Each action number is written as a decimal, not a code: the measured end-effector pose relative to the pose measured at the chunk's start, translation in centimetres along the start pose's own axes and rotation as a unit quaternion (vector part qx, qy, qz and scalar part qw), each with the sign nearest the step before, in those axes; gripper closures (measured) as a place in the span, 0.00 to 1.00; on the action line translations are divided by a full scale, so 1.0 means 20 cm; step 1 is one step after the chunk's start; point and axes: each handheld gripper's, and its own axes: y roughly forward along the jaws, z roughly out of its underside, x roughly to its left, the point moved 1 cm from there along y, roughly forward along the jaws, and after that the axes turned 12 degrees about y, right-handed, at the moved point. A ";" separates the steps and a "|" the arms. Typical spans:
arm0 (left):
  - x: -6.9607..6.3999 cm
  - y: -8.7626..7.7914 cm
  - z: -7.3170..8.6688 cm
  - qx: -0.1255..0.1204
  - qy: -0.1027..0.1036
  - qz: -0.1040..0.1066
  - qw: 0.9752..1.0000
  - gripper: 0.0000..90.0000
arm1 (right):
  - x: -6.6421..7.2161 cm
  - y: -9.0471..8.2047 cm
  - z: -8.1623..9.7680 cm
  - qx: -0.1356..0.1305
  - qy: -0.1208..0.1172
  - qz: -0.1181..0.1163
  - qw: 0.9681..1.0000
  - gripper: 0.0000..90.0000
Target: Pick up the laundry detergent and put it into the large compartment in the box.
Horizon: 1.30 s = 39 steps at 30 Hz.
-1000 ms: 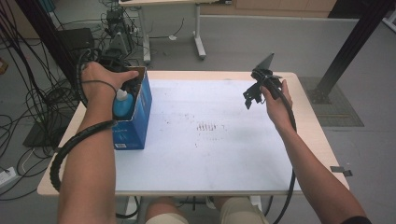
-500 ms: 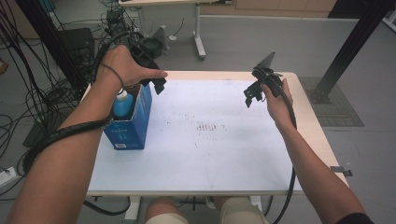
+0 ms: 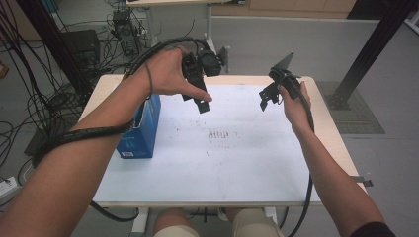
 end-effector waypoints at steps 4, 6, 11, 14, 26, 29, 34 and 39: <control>-0.02 0.02 -0.06 0.006 0.024 0.007 1.000 0.17 | 0.00 0.00 -0.01 0.002 0.003 0.001 1.000 0.05; -0.02 0.02 -0.08 0.009 0.033 0.010 0.999 0.17 | -0.01 0.01 -0.01 0.003 0.002 0.001 1.000 0.05; -0.03 0.03 -0.12 0.007 0.046 0.017 0.999 0.17 | -0.01 0.01 -0.02 0.002 0.004 0.000 1.000 0.05; -0.03 0.03 -0.14 0.008 0.054 0.020 0.998 0.17 | -0.01 0.01 -0.02 0.003 0.005 0.003 1.000 0.05; -0.04 0.05 -0.20 0.024 0.064 0.019 0.997 0.17 | 0.00 0.00 -0.01 -0.002 0.003 0.007 1.000 0.05; -0.03 0.05 -0.20 0.023 0.063 0.019 0.998 0.17 | 0.00 0.00 0.00 -0.001 0.001 0.007 1.000 0.05; -0.03 0.05 -0.19 0.020 0.062 0.019 0.998 0.17 | 0.01 0.00 0.00 -0.002 0.001 0.009 1.000 0.05; -0.03 0.05 -0.18 0.015 0.060 0.019 0.998 0.16 | 0.01 0.00 0.00 -0.002 0.001 0.009 1.000 0.05</control>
